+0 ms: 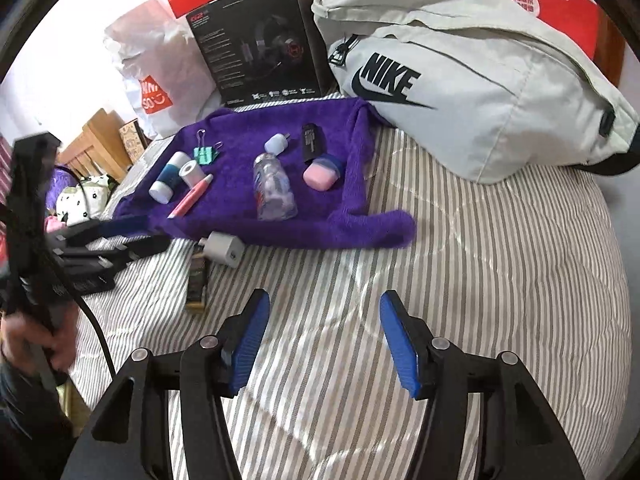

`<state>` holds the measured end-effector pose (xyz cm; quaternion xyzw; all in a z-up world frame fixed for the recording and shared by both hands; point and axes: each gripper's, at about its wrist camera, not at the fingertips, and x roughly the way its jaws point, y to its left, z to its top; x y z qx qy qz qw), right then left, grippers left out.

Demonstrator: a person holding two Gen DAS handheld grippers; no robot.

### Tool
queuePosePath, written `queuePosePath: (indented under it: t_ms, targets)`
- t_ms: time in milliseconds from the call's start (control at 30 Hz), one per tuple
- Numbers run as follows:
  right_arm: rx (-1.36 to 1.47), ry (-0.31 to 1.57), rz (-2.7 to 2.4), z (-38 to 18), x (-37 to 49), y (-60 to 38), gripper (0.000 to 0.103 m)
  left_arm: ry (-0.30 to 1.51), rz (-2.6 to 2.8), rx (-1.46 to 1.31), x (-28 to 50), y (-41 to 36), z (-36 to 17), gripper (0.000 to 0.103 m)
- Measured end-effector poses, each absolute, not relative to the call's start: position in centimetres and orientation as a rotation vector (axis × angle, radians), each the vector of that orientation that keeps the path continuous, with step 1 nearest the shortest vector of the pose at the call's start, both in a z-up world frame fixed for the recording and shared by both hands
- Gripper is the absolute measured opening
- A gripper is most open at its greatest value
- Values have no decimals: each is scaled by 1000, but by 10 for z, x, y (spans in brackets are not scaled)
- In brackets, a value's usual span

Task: Organize rigid objects
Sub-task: 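Grasp the Grand Reserve bottle with the left tool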

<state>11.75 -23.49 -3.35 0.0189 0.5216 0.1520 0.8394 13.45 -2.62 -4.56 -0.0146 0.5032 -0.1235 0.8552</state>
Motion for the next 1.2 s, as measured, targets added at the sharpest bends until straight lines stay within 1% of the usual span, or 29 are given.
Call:
queuePosePath:
  t_ms: [100, 233, 300, 500, 567, 633, 733, 767, 833, 867, 900, 1033, 1200]
  targets:
    - [26, 1106, 318, -31, 100, -236, 57, 1114, -213, -28, 132, -38, -68, 68]
    - [22, 1106, 303, -29, 82, -240, 57, 1150, -197, -22, 129, -43, -87, 62]
    - [29, 1114, 289, -30, 76, -244, 57, 1156, -141, 3, 131, -44, -94, 53]
    - [25, 1129, 279, -34, 67, -247, 57, 1138, -93, 87, 119, -40, -94, 52]
    - [25, 1126, 290, -35, 67, -245, 57, 1142, -88, 58, 117, -27, -94, 51]
    - [21, 1129, 301, -36, 68, -242, 57, 1142, -97, 24, 116, -18, -93, 49]
    - [9, 1141, 318, -40, 71, -236, 57, 1125, -151, 18, 119, -20, -91, 42]
    - [8, 1144, 321, -41, 71, -234, 57, 1128, -162, 28, 121, -23, -92, 37]
    - [6, 1152, 330, -45, 72, -231, 57, 1124, -162, 71, 122, -32, -93, 33]
    - [6, 1156, 331, -46, 73, -231, 57, 1115, -169, 94, 123, -36, -94, 25]
    - [7, 1159, 330, -47, 74, -230, 57, 1108, -174, 100, 124, -38, -94, 23]
    - [23, 1171, 328, -54, 81, -224, 57, 1107, -195, 67, 119, -31, -92, 22]
    - [32, 1177, 346, -61, 100, -193, 57, 1117, -119, 40, 108, 2, -89, 22]
